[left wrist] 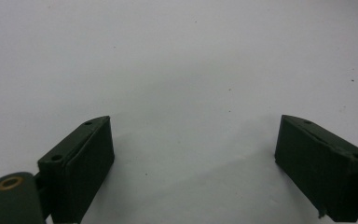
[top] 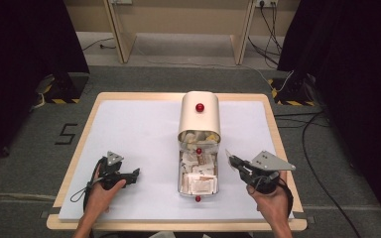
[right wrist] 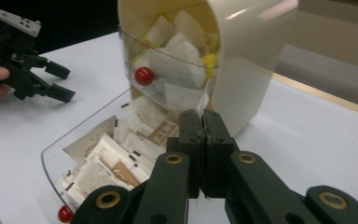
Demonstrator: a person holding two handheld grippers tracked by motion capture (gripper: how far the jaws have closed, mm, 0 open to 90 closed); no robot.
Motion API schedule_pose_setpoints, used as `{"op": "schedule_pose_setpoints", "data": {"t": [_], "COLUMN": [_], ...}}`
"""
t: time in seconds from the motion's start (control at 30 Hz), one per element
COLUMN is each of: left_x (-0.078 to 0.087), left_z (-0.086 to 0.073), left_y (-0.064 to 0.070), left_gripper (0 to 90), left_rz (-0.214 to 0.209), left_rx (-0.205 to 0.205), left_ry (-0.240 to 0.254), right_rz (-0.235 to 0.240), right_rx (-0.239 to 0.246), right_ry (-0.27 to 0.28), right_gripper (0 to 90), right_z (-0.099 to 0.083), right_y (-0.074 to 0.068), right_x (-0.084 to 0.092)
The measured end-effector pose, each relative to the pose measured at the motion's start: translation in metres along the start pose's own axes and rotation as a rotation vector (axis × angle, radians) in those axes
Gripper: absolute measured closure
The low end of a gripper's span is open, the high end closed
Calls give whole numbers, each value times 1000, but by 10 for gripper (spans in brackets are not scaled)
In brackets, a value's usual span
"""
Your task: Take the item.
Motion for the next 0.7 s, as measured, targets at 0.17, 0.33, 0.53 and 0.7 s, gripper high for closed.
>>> {"op": "schedule_pose_setpoints", "data": {"t": [0.17,0.33,0.53,0.7], "left_x": [0,0,0,0], "left_z": [0,0,0,0], "left_y": [0,0,0,0], "left_gripper": [106,106,106,106], "left_rz": [0,0,0,0], "left_rx": [0,0,0,-3], "left_ry": [1,1,1,-2], "right_rz": [-33,-66,-101,-125], "right_rx": [-24,-50,-80,-108], "right_ry": [-8,-22,-40,-58], "right_gripper": [889,889,889,888], "right_z": [-7,-17,-28,-39], "right_y": [15,30,47,60], "right_x": [0,0,-2,-5]}}
Point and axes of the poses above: each handheld gripper's, and its own axes: x roughly backward along the jaws, z roughly out of its top, y roughly to its right, the point moved 7 cm from there along -x, roughly forward along the jaws, and after that the axes turned 3 degrees about x, right-handed, at the moved point
